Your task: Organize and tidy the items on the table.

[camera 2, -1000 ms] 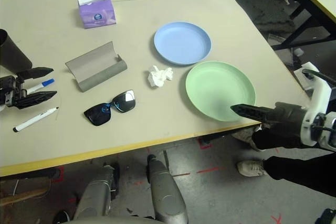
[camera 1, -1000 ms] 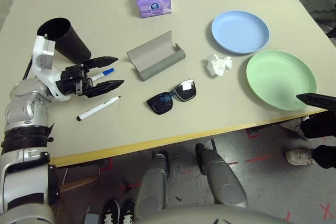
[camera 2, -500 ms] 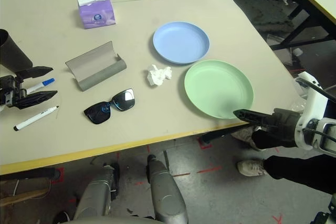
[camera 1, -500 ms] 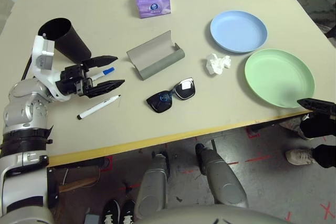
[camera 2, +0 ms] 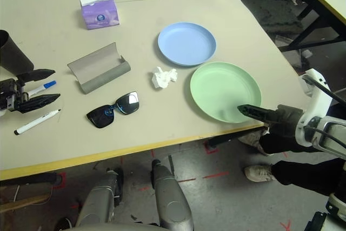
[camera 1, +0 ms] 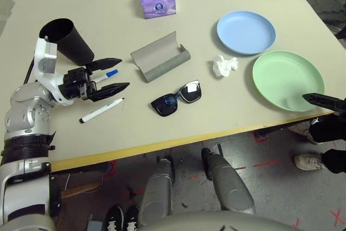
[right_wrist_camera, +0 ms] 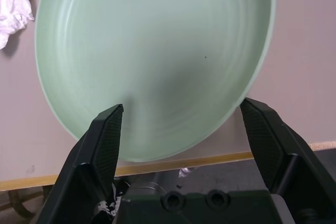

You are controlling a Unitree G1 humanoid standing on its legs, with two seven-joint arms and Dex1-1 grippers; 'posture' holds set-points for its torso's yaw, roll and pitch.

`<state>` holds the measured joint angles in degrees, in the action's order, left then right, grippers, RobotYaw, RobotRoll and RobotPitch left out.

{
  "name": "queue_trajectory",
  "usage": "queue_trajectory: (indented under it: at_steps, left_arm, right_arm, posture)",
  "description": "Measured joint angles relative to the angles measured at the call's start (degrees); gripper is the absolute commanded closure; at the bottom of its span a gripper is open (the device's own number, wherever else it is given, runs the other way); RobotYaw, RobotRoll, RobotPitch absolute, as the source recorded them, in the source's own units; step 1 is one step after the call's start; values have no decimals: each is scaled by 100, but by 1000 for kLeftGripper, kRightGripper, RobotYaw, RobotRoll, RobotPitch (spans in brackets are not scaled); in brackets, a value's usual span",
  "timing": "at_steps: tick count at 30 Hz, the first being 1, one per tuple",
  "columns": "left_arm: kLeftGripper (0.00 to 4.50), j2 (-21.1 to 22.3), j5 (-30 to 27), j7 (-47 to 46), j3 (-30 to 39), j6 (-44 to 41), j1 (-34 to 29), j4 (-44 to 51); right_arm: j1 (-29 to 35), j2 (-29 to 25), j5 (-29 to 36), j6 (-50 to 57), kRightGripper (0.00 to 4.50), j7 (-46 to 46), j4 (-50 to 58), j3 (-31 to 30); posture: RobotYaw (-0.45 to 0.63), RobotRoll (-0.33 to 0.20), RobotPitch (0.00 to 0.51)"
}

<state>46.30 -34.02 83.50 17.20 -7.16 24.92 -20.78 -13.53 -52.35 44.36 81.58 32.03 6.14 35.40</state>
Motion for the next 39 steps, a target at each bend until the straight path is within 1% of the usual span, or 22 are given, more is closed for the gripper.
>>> queue_trajectory:
  at_steps: [14, 15, 16, 17, 20, 23, 25, 26, 27, 29, 34, 39]
  left_arm:
    - [0, 10, -14, -85, 43, 2, -10, 66]
    - [0, 10, -15, -92, 45, 2, -10, 70]
    - [0, 10, -16, -97, 48, 2, -10, 77]
    - [0, 10, -17, -100, 55, 1, -10, 82]
    - [0, 12, -25, -130, 65, 1, -8, 112]
    - [0, 11, -30, -162, 66, 1, -3, 169]
    - [0, 11, -32, -194, 67, 1, 9, 195]
    - [0, 11, -32, -200, 67, 1, 16, 208]
    - [0, 10, -34, -204, 67, 1, 27, 213]
    - [0, 5, -35, -211, 66, 1, 47, 225]
    - [0, -5, -40, -256, 82, 2, 50, 266]
    - [0, -58, -55, -309, 94, 2, -80, 327]
  right_arm:
    - [56, 96, -50, -311, 21, 0, -164, -73]
    - [65, 96, -52, -327, 398, -1, -186, -73]
    - [84, 97, -52, -334, 640, -2, -201, -73]
    - [95, 100, -52, -338, 977, -3, -207, -73]
    - [101, 106, -52, -356, 2148, -12, -209, -72]
    - [95, 119, -50, -356, 3198, -23, -210, -72]
    - [66, 120, -50, -366, 3977, -37, -211, -72]
    - [38, 120, -50, -379, 4294, -45, -212, -70]
    - [-5, 123, -40, -396, 4478, -40, -215, -56]
    - [-108, 123, 20, -433, 4478, 14, -185, -30]
    - [-117, 123, 2, -433, 4478, -8, -217, -30]
    - [-251, 131, 17, -372, 4478, -12, -241, -56]
  posture:
    - [-226, 0, 268]
    - [-225, 0, 266]
    - [-225, 0, 266]
    - [-225, 0, 264]
    - [-225, 0, 262]
    - [-225, 0, 259]
    - [-224, 0, 257]
    - [-223, 0, 256]
    - [-223, 0, 256]
    - [-221, 0, 255]
    - [-219, 0, 255]
    - [-218, 0, 263]
